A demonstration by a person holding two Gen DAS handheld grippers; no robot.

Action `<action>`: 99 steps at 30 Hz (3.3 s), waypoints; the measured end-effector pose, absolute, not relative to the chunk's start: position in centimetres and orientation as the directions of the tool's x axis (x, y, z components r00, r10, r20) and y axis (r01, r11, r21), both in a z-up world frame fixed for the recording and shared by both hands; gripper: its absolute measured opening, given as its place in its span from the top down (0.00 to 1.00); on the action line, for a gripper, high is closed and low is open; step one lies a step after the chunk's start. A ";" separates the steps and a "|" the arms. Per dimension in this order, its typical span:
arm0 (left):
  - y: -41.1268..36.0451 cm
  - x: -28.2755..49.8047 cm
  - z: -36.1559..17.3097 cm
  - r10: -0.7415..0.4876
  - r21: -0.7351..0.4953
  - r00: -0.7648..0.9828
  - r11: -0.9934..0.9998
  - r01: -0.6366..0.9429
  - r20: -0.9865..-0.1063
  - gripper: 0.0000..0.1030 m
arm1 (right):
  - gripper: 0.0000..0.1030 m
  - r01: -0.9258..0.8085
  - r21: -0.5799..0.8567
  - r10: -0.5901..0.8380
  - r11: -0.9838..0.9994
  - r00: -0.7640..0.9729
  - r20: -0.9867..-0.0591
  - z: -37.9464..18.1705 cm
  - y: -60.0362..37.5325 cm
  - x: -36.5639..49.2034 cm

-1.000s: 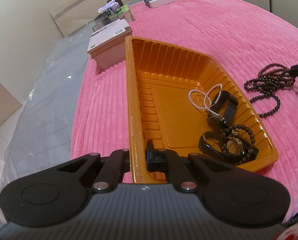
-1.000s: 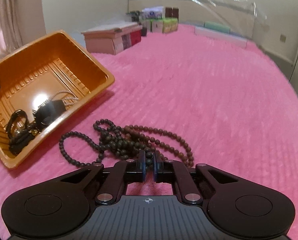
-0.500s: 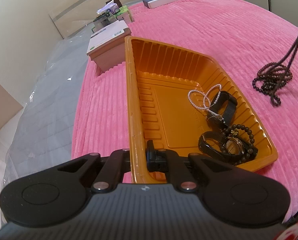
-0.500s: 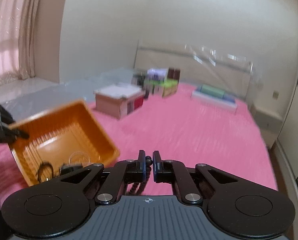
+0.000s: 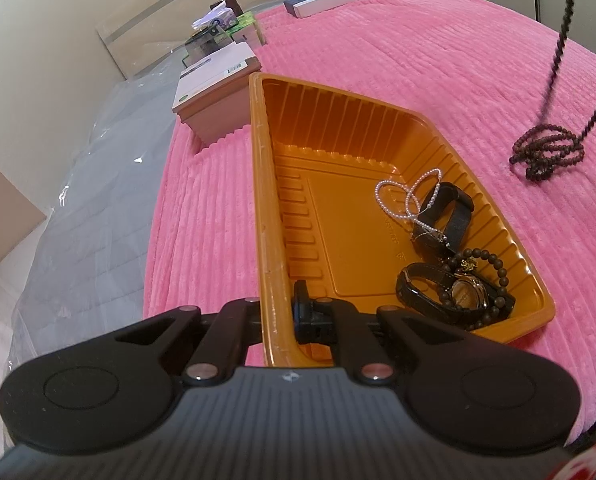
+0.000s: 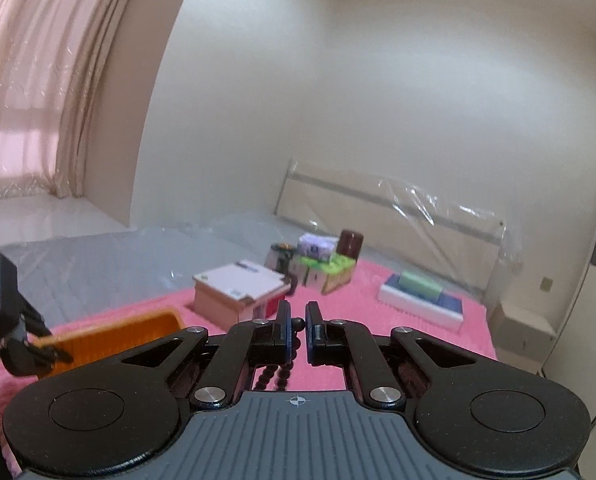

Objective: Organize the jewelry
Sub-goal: 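Carry the dark bead strand over the orange tray and lower it in, then open the right gripper and move it toward the brown bead bracelet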

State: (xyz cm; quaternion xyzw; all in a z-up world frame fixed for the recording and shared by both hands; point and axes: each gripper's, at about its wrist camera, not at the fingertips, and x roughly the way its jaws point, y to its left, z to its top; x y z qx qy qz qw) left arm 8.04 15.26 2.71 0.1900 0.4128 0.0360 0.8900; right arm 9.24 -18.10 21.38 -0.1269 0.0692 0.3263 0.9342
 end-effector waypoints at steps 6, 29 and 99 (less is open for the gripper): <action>15.3 8.1 2.8 0.219 0.368 0.656 0.925 0.095 -0.722 0.96 | 0.93 -0.647 -0.233 0.623 0.726 0.762 -0.178 23.8 -16.9 9.1; 15.2 8.0 2.8 0.216 0.365 0.659 0.926 0.095 -0.720 0.96 | 0.94 -0.724 -0.320 0.749 0.612 0.660 -0.062 32.5 -8.6 10.1; 15.7 8.0 2.5 0.203 0.339 0.662 0.937 0.083 -0.721 0.96 | 0.55 -0.897 -0.056 0.673 0.438 0.369 -0.641 10.1 -1.7 18.3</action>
